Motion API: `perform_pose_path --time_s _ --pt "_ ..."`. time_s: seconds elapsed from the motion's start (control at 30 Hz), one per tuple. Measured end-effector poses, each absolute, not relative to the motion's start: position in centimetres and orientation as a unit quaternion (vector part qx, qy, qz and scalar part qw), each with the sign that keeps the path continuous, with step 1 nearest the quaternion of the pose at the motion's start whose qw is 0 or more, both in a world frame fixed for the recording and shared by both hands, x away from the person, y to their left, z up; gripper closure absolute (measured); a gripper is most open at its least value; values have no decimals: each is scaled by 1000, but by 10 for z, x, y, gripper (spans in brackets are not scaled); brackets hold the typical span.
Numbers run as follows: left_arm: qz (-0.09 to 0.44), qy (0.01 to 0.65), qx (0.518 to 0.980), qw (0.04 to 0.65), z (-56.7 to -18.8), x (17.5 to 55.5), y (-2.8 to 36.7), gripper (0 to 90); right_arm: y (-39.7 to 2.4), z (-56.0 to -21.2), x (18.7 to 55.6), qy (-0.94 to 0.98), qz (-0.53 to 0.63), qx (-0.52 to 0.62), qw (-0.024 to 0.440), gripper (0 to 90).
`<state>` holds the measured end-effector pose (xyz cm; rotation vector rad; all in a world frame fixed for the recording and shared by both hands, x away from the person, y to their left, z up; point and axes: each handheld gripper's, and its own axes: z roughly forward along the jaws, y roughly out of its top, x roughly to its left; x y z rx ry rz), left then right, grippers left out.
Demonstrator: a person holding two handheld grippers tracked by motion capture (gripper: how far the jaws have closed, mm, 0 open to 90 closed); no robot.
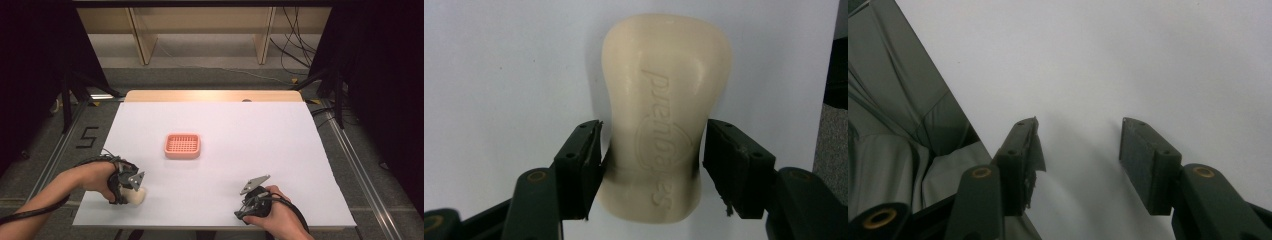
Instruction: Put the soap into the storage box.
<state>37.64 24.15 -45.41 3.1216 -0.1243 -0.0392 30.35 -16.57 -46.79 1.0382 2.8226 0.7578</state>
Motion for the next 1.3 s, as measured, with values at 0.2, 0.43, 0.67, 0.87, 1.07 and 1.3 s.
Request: perform_pose_path --time_s 0.2,0.43,0.67,0.87,1.07,1.3 --pt "-15 -43 999 5 -459 376 240 408 -166 -470 305 914 253 318 17 496" --pt "-15 -48 999 2 -462 375 240 453 -166 -469 305 912 250 325 15 493" --pt "-27 -23 999 3 -461 373 241 464 -166 -470 306 912 254 322 14 492" --pt "-35 15 999 16 -456 374 242 468 -166 -470 306 912 255 321 13 489" --pt "-38 54 998 23 -452 375 242 471 -166 -470 306 911 256 322 13 487" --pt "-43 96 994 30 -449 378 243 474 -166 -470 306 911 253 326 12 481"
